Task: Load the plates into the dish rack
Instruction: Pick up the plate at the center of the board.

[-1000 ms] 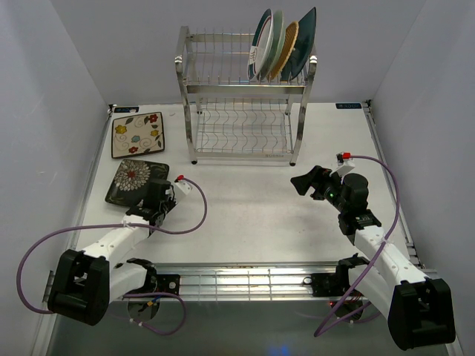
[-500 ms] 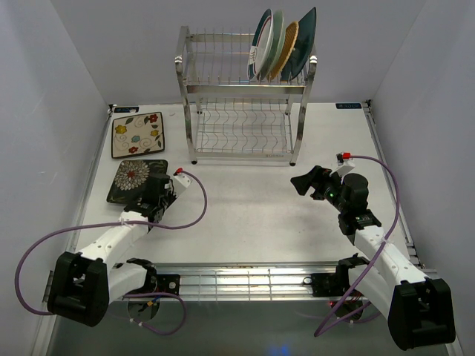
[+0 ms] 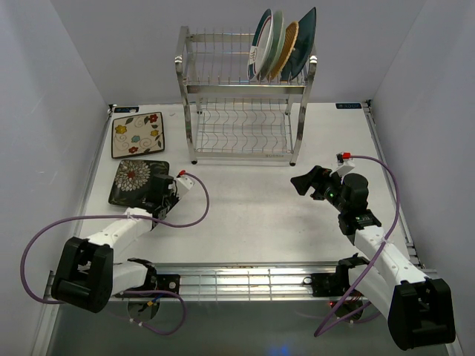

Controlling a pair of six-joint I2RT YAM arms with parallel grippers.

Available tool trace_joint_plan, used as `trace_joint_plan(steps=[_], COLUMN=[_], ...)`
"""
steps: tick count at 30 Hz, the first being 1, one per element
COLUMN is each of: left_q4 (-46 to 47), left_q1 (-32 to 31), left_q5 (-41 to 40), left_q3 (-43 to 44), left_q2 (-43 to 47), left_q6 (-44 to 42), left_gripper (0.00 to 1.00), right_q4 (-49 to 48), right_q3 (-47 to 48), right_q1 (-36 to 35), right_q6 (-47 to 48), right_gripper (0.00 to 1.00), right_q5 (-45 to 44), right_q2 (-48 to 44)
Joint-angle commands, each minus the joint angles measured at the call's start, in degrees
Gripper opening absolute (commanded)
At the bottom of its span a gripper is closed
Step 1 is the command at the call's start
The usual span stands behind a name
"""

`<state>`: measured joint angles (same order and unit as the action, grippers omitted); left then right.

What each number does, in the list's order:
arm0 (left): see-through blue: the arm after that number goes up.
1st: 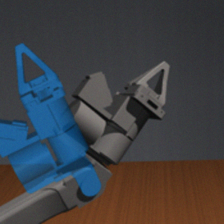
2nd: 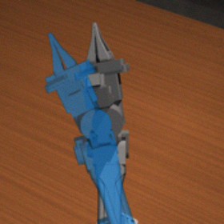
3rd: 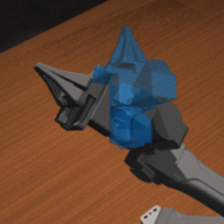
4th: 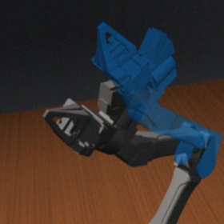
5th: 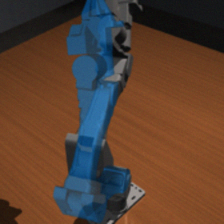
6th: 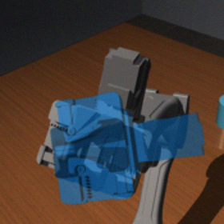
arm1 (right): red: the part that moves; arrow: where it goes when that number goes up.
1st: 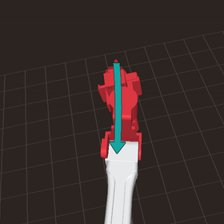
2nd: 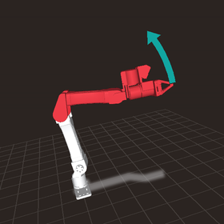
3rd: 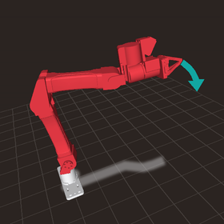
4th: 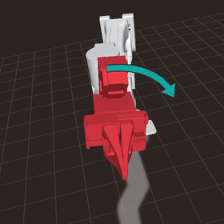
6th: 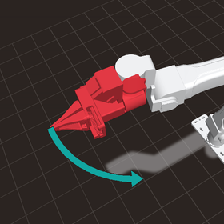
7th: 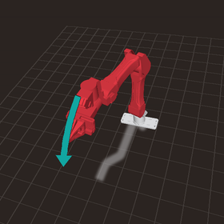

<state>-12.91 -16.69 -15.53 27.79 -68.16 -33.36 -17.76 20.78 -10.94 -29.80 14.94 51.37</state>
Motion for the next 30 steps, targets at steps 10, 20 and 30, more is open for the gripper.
trace_joint_plan(steps=[10,20,30], left_q4=[-3.6,-7.7,-6.7], left_q1=[-0.1,0.0,0.6], left_q5=[9.5,12.3,10.4], left_q3=[2.4,5.5,6.1], left_q2=[0.6,1.8,-1.1], left_q6=[0.8,1.8,1.7], left_gripper=[0.00,0.00,0.00], right_q4=[-2.3,-2.5,-2.1], right_q3=[1.4,1.5,1.3], right_q1=[0.1,0.1,0.1], right_q6=[-0.2,-0.2,-0.1], right_gripper=[0.92,0.93,0.93], right_q5=[0.0,0.2,0.1], right_q2=[0.7,0.9,0.4])
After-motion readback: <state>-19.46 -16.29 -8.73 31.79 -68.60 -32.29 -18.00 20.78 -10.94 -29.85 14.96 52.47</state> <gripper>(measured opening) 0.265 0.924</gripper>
